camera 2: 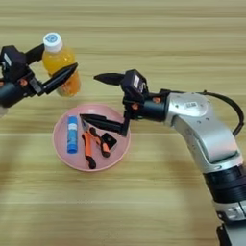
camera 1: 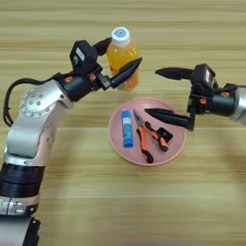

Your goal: Move the objects on the table

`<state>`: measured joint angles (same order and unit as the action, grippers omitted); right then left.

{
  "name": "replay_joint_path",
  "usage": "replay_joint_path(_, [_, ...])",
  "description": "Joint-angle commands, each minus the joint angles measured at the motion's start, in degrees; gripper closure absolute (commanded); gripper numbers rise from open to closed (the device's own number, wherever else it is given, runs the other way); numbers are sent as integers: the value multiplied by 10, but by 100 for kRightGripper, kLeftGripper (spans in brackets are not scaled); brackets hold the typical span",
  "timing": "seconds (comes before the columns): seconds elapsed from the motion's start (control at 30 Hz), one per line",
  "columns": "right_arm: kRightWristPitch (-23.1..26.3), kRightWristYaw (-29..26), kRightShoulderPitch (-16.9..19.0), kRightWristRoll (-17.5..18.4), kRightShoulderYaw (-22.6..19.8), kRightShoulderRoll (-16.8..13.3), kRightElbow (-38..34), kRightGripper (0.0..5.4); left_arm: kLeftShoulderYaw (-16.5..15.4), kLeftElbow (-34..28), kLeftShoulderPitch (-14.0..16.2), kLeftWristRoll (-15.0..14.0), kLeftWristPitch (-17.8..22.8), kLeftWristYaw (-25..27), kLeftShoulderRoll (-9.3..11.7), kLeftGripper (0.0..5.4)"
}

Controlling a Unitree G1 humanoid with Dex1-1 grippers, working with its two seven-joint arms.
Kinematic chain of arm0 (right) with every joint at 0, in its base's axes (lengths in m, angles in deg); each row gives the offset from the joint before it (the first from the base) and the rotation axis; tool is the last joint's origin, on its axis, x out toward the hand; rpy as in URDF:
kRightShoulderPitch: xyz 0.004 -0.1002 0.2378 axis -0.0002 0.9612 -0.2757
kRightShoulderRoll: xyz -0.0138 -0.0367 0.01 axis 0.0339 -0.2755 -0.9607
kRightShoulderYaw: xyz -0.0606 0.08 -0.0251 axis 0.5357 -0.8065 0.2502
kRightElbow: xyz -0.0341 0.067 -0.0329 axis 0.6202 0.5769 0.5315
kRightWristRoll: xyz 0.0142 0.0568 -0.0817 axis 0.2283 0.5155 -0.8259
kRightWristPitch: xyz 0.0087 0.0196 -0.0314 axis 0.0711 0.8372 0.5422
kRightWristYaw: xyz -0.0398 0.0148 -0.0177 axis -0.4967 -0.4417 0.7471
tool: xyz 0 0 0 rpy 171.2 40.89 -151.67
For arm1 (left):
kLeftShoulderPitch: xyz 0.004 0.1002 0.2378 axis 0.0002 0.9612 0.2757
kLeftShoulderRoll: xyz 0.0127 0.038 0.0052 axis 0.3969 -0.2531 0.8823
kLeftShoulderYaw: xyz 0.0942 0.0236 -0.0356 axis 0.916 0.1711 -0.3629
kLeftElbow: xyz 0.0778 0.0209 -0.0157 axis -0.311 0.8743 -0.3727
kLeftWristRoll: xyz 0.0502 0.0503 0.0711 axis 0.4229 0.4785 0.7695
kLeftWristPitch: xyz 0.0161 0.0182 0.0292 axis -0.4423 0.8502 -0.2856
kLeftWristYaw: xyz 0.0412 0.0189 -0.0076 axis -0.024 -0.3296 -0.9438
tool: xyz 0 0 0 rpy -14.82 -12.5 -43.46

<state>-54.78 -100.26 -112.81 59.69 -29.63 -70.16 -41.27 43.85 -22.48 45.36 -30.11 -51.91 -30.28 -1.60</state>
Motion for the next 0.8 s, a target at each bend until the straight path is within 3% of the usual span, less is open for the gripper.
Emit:
replay_joint_path(0.03, [-4, 3, -28, -28, 22, 14, 21, 0, 14, -31, -15, -20, 18, 9, -1, 185])
replay_joint_path(0.57, [-39, 43, -63, -110, 54, 74, 82, 0, 47, -37, 7, -21, 18, 24, -2, 185])
replay_joint_path(0.8, [-46, 47, -74, -119, 52, 94, 89, 80, 52, -29, 12, -15, 12, 26, -1, 185])
